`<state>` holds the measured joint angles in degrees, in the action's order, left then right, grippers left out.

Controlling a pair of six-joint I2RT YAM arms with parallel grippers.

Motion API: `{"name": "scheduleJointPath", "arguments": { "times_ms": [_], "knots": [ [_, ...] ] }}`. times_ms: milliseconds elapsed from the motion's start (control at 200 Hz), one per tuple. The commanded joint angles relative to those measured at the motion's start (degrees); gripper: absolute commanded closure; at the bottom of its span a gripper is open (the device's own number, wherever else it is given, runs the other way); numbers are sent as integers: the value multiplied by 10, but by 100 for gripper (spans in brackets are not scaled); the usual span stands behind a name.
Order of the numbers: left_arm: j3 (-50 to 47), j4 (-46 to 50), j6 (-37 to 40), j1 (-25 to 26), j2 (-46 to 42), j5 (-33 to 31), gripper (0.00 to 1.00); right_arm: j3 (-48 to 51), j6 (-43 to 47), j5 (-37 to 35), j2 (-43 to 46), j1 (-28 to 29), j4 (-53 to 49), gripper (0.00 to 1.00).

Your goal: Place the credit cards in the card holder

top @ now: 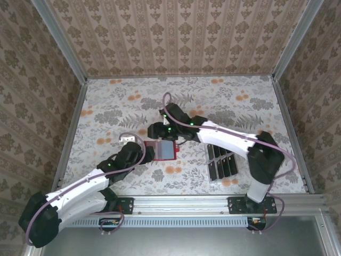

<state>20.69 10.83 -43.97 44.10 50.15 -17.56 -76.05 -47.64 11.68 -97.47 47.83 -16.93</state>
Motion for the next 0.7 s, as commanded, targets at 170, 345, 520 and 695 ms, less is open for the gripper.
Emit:
{"name": "scheduleJointPath", "arguments": {
  "times_ms": [170,345,520,695],
  "knots": [
    [44,14,-9,-5,40,-61,0,130,69,-179,147,-52,-221,39],
    [78,11,5,-5,89,-65,0,136,112,-278,196,-68,-341,41],
    [105,13,3,-5,140,-62,0,138,125,-315,184,-77,-378,47],
    [121,3,3,-5,175,-57,0,133,127,-309,134,-77,-370,57]
  ]
}}
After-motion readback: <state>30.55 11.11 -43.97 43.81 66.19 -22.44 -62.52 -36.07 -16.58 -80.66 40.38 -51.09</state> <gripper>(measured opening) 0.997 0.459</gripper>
